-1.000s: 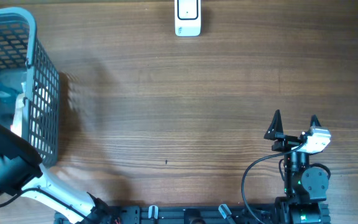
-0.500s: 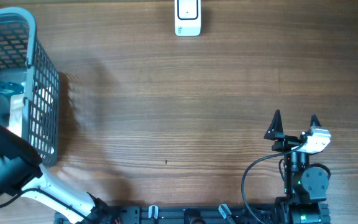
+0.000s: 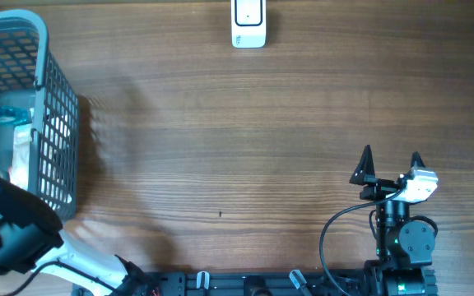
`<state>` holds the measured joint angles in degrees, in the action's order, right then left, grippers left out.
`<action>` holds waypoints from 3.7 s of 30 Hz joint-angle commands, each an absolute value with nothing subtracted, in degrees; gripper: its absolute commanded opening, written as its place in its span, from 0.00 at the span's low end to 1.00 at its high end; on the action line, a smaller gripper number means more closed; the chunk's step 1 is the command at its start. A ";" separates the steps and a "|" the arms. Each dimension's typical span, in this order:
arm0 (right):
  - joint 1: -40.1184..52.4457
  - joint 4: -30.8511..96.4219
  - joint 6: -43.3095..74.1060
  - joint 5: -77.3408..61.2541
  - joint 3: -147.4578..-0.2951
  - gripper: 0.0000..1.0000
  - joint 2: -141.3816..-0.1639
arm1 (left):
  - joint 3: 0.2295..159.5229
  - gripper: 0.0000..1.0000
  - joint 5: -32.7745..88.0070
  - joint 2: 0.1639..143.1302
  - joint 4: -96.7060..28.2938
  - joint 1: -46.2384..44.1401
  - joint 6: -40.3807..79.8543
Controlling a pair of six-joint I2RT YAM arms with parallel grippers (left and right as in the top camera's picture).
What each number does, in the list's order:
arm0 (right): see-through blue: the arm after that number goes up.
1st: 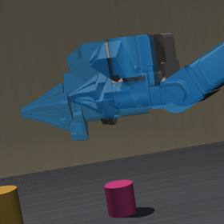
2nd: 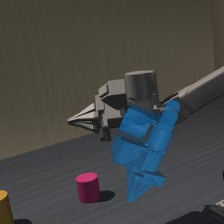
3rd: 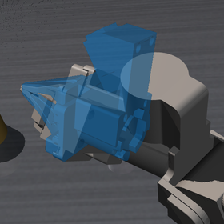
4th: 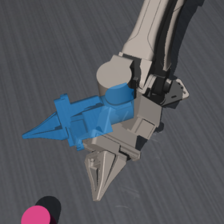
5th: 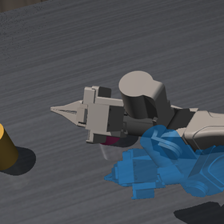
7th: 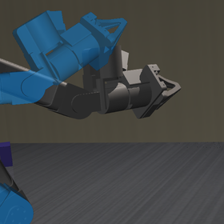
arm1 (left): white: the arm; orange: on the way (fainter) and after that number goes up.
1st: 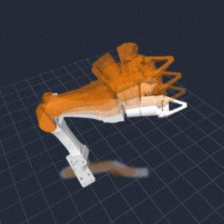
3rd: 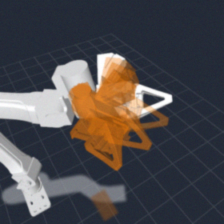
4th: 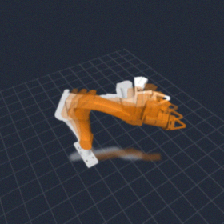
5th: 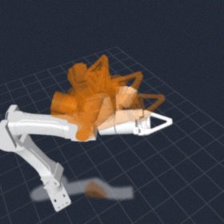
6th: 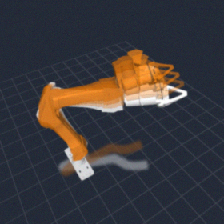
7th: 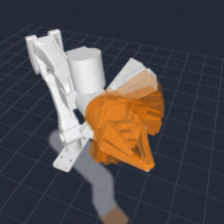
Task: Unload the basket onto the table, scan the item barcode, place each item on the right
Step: 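Lift the teal bottle out of the basket with the left gripper, then carry the bottle toward the scanner and set it on the table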
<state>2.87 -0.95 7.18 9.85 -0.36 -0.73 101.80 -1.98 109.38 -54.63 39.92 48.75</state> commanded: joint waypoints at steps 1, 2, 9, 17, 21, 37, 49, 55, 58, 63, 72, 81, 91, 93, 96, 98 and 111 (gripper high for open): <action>2.70 -1.23 6.17 8.93 -0.32 1.00 -0.54 | 102.41 0.10 -1.85 103.63 -56.80 40.03 47.99; 2.70 -1.23 6.17 8.93 -0.32 1.00 -0.54 | 102.39 0.10 -2.02 102.98 -57.32 40.03 47.94; 2.70 -1.23 6.17 8.93 -0.32 1.00 -0.54 | 102.39 0.13 -2.39 94.65 -60.66 40.03 44.95; 2.70 -1.23 6.17 8.93 -0.32 1.00 -0.54 | 102.39 0.16 -2.37 83.94 -65.08 40.03 43.92; 2.70 -1.23 6.20 8.93 -0.32 1.00 -0.54 | 102.39 0.15 -0.36 79.11 -67.11 40.03 43.92; 2.70 -1.23 6.17 8.93 -0.32 1.00 -0.54 | 102.39 0.13 17.41 62.72 -76.40 39.77 42.81; 2.70 -1.23 6.17 8.93 -0.32 1.00 -0.54 | 102.39 0.13 16.60 62.74 -78.08 25.12 42.87; 2.70 -1.23 6.20 8.93 -0.32 1.00 -0.54 | 102.39 0.11 7.14 70.22 -78.50 10.09 46.13; 2.70 -1.23 6.17 8.93 -0.32 1.00 -0.54 | 102.39 0.11 0.80 74.28 -78.72 3.03 48.80; 2.70 -1.23 6.17 8.93 -0.32 1.00 -0.54 | 102.39 0.11 -7.57 81.03 -78.70 -6.79 53.56; 2.70 -1.23 6.22 8.93 -0.32 1.00 -0.54 | 102.37 0.11 -17.52 92.12 -78.72 -17.32 64.01; 2.70 -1.23 6.17 8.93 -0.32 1.00 -0.54 | 102.28 0.09 -19.38 98.87 -79.18 -19.51 75.44; 2.70 -1.23 6.17 8.93 -0.32 1.00 -0.54 | 102.21 0.09 -21.74 99.39 -79.18 -21.89 87.37; 2.70 -1.23 6.20 8.93 -0.32 1.00 -0.54 | 102.21 0.09 -22.02 99.61 -79.15 -22.31 90.30; 2.70 -1.23 6.17 8.93 -0.32 1.00 -0.54 | 102.21 0.10 -22.00 100.29 -79.18 -22.39 93.89; 2.70 -1.23 6.17 8.93 -0.32 1.00 -0.54 | 102.21 0.10 -22.02 100.79 -79.15 -22.39 95.66; 2.70 -1.23 6.17 8.93 -0.32 1.00 -0.54 | 102.21 0.09 -22.17 109.91 -76.34 -22.35 99.94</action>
